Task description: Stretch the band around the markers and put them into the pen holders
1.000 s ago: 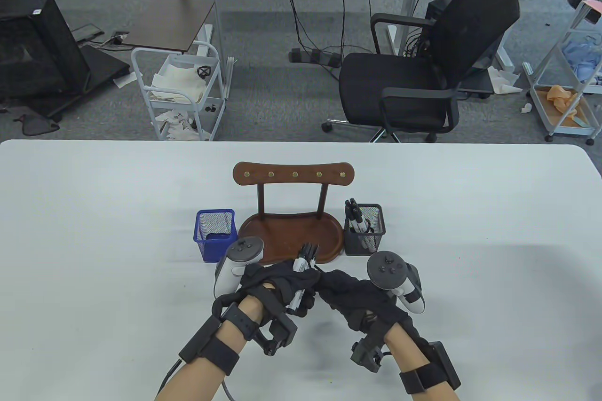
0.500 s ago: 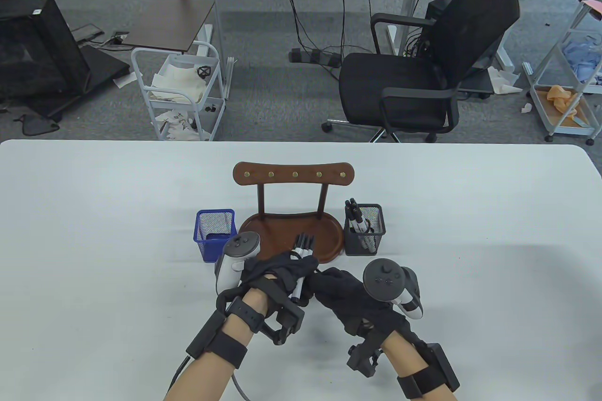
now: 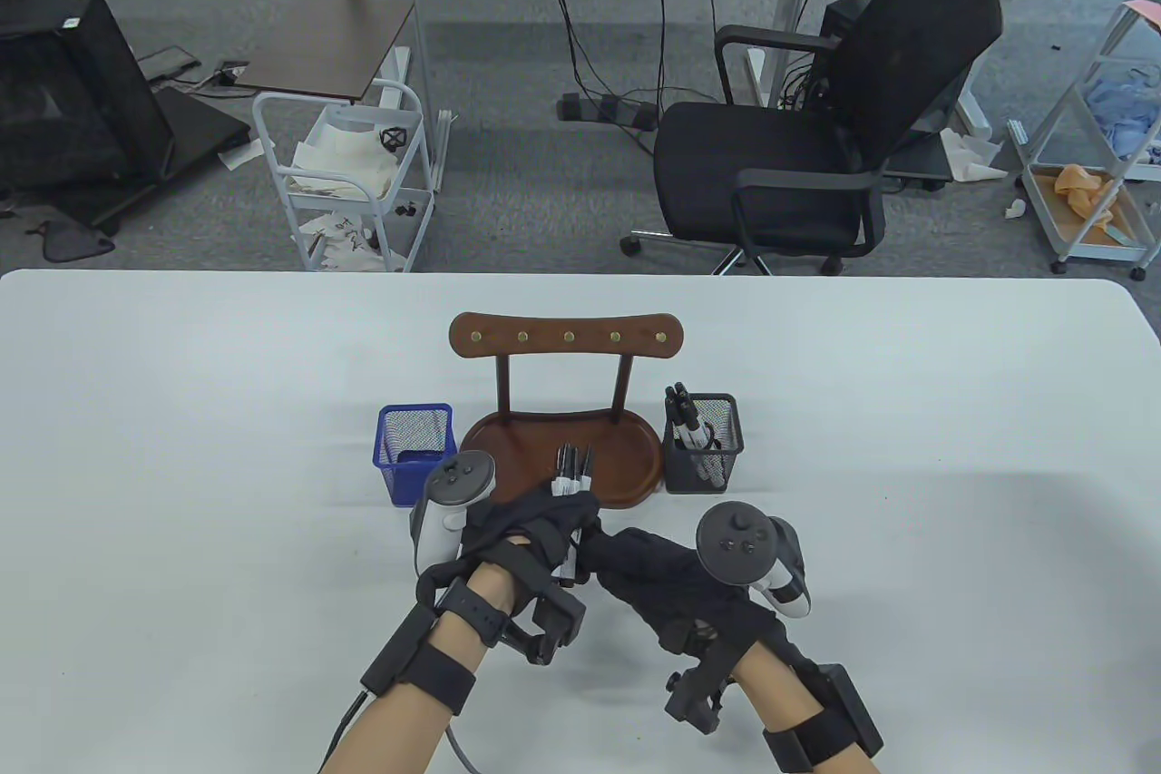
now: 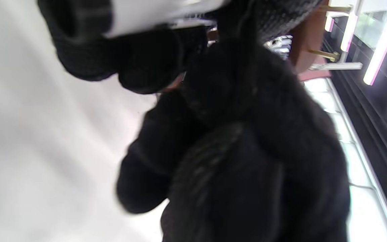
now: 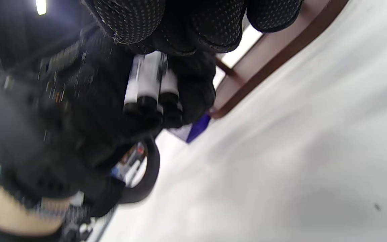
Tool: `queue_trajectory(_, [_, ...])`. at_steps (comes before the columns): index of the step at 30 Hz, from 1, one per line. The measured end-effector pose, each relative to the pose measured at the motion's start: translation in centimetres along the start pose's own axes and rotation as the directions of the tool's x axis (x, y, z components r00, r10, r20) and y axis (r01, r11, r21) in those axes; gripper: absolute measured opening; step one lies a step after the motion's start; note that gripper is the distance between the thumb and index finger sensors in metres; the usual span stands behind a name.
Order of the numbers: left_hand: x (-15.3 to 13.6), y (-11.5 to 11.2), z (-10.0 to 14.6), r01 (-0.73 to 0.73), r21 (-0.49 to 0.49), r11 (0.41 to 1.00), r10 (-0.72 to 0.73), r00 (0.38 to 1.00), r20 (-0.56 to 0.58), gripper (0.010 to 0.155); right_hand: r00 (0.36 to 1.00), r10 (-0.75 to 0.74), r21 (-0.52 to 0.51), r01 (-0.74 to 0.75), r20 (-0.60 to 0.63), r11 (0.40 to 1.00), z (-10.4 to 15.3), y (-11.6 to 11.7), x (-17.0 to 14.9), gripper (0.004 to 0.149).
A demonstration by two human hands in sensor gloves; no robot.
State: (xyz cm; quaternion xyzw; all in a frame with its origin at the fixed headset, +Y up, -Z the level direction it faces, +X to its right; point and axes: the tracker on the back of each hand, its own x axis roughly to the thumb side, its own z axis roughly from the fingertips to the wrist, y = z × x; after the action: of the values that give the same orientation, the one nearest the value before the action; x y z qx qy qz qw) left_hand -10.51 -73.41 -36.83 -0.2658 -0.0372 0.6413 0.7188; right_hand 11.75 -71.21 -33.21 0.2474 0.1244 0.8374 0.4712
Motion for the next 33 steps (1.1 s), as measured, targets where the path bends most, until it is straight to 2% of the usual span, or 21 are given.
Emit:
queue_trajectory(6, [0.6, -0.1, 1.5, 0.023, -0.091, 0.996, -0.014, 0.995, 0.097, 0.047, 0.989, -0.150, -0.122, 0.147, -0.012, 0.982, 0.1, -1.8, -1.4, 0.041])
queue_trajectory(9, [0.6, -0.6, 2.0, 0.041, -0.122, 0.992, -0.025, 0.992, 0.126, 0.046, 0.983, -0.175, -0.222, 0.160, -0.050, 0.962, 0.3, -2.2, -2.1, 0.040])
queue_trajectory(13, [0.3, -1.5, 2.1, -0.006, -0.172, 0.985, 0.030, 0.989, 0.142, 0.050, 0.982, -0.188, -0.302, 0.177, -0.005, 0.937, 0.7, -2.5, -2.0, 0.039])
queue_trajectory(15, [0.3, -1.8, 2.1, 0.016, -0.157, 0.987, 0.006, 0.991, 0.136, 0.051, 0.984, -0.175, -0.340, 0.170, 0.015, 0.925, 0.9, -2.4, -2.2, 0.037])
queue_trajectory(21, [0.6, -2.4, 2.0, 0.039, -0.127, 0.991, -0.020, 0.989, 0.145, 0.053, 0.975, -0.217, -0.331, 0.217, 0.040, 0.918, 0.9, -2.2, -2.2, 0.035])
queue_trajectory(25, [1.1, -1.9, 2.4, 0.202, -0.012, 0.979, -0.197, 0.963, 0.186, 0.052, 0.971, -0.233, -0.334, 0.235, 0.047, 0.913, 1.1, -2.5, -2.2, 0.035])
queue_trajectory(29, [1.2, -1.6, 2.7, 0.182, -0.020, 0.983, -0.174, 0.964, 0.201, 0.052, 0.974, -0.223, -0.334, 0.223, 0.039, 0.916, 1.1, -2.6, -2.2, 0.036])
queue_trajectory(33, [1.0, -1.2, 3.2, 0.245, 0.021, 0.969, -0.245, 0.949, 0.201, 0.052, 0.984, -0.175, -0.339, 0.172, 0.022, 0.925, 1.1, -2.5, -2.2, 0.036])
